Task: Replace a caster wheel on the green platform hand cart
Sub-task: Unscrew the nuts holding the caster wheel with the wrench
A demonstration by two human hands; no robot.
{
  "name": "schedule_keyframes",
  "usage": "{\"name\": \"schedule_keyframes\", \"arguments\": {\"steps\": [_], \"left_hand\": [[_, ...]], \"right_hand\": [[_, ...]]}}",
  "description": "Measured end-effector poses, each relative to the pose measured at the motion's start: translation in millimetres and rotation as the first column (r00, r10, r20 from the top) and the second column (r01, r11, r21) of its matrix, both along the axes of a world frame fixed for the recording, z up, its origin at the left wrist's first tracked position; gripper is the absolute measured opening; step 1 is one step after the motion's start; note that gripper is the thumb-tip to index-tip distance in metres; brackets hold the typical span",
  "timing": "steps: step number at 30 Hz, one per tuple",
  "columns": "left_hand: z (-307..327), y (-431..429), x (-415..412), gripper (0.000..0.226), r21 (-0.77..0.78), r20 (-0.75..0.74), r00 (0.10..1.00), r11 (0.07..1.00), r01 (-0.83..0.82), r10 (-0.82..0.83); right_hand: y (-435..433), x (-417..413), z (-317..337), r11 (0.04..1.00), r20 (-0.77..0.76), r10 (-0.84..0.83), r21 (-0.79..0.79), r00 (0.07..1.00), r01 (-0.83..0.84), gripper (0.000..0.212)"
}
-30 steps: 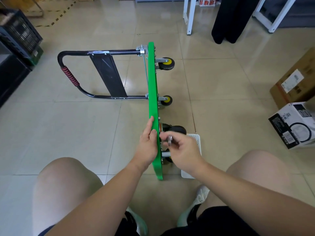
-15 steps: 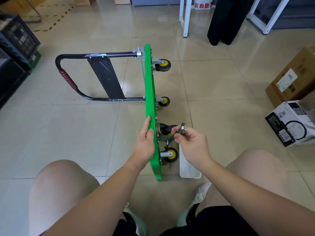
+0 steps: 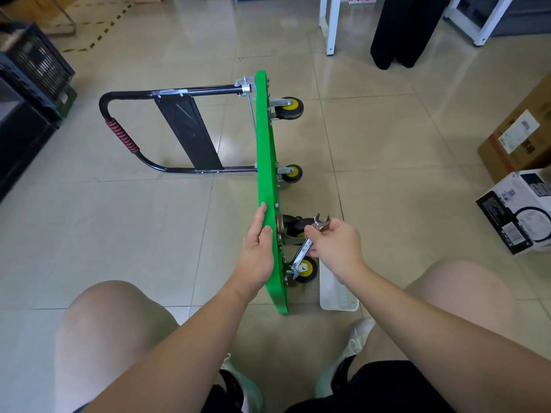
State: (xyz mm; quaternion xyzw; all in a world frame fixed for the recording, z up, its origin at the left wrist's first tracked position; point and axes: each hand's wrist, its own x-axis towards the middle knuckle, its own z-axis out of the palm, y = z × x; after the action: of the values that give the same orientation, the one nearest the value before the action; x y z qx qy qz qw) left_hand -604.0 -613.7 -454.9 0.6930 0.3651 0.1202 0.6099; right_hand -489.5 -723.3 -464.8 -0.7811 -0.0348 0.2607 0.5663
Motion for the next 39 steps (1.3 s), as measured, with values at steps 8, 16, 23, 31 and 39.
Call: {"name": "schedule_keyframes", "arguments": {"steps": [8, 16, 23, 31, 39], "left_hand": [[-1.4, 1.0, -1.1, 0.051, -0.009, 0.006, 1.0, 1.0, -0.01, 0.01], [-1.3, 1.2, 0.9, 0.051, 0.004, -0.009, 1.0, 1.0, 0.013, -0.013], [-6.0, 2.5, 1.8, 0.051, -0.006, -0.013, 1.0, 1.0, 0.004, -0.004], [-1.7, 1.1, 0.7, 0.051, -0.011, -0.021, 1.0, 1.0, -0.011, 0.01], [2.3, -0.4, 0.2, 0.052, 0.014, -0.022, 1.0, 1.0, -0.007, 0.007]], "right_hand": [[-39.1, 19.7, -18.8, 0.966, -0.621, -0.26, -0.174, 0.74, 0.193, 0.007], [-79.6, -14.4, -44.3, 0.997, -0.841, 0.071, 0.074, 0.537, -0.016, 0.012], [-62.5, -43.9, -57.5, 0.98, -0.735, 0.188, 0.184, 0.652, -0.076, 0.023], [-39.1, -60.7, -60.5, 0.99, -0.551, 0.143, 0.083, 0.822, -0.117, 0.016], [-29.6, -72.9, -65.9, 0.998, -0.445, 0.053, 0.046, 0.894, -0.036, 0.026]]}}
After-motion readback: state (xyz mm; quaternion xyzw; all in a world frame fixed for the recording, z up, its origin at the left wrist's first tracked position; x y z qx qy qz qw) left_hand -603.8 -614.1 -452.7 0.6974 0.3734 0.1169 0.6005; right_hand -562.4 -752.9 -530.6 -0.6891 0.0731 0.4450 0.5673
